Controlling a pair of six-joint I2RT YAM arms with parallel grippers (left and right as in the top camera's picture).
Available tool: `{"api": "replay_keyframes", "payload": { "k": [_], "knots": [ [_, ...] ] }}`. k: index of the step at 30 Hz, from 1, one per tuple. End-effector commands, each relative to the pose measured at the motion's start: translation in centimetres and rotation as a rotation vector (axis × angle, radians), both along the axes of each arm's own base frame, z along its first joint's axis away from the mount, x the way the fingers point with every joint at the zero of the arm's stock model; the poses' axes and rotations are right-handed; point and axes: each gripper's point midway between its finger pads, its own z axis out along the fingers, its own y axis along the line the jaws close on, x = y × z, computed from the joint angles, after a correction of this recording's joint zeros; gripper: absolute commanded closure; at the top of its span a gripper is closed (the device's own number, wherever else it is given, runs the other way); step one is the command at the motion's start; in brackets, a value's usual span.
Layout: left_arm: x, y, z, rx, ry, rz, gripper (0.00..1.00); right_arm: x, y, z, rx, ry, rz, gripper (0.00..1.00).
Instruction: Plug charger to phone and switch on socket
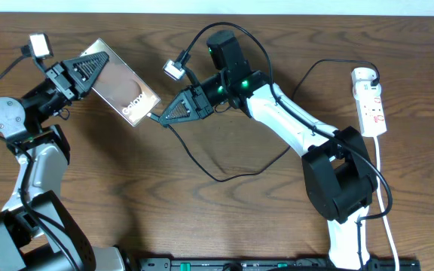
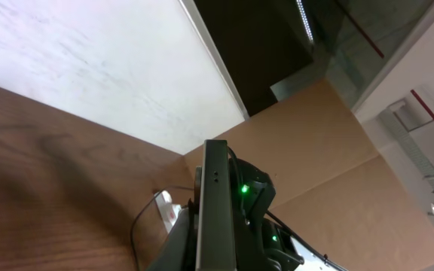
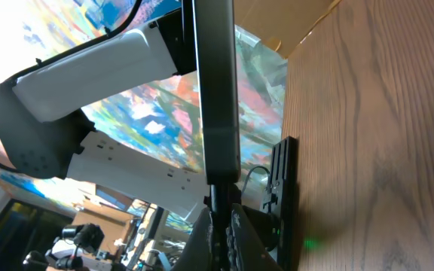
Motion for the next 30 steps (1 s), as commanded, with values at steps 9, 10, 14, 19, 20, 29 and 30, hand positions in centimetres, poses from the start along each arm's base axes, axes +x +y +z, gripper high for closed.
{"api": "replay_keyframes", "payload": {
  "k": [9,10,14,19,20,29,30],
  "knots": [
    [-0.5,-2.7,1.6,0.027,-0.079,-0.062,0.93,-0.5,-0.2,2.4,0.036,-0.043,0.012,0.99],
    [-0.5,-2.8,1.6,0.028,-0.079,-0.065,0.93,-0.5,-0.2,2.4,0.037,-0.045,0.012,0.99],
    [-0.6,-2.9,1.4,0.032,-0.076,-0.074,0.93,-0.5,-0.2,2.4,0.036,-0.043,0.012,0.99],
    [-0.6,-2.9,1.5,0.032,-0.076,-0.073,0.93,-0.3,-0.3,2.4,0.036,-0.043,0.008,0.94],
    [-0.6,-2.9,1.5,0.032,-0.076,-0.073,0.93,-0.3,-0.4,2.4,0.036,-0.043,0.006,0.87],
    [-0.6,-2.7,1.5,0.033,-0.077,-0.069,0.93,0.3,-0.8,2.4,0.035,-0.042,-0.007,0.01],
    [-0.6,-2.6,1.5,0.033,-0.077,-0.065,0.93,0.3,-0.8,2.4,0.035,-0.042,-0.007,0.01]
  ]
}}
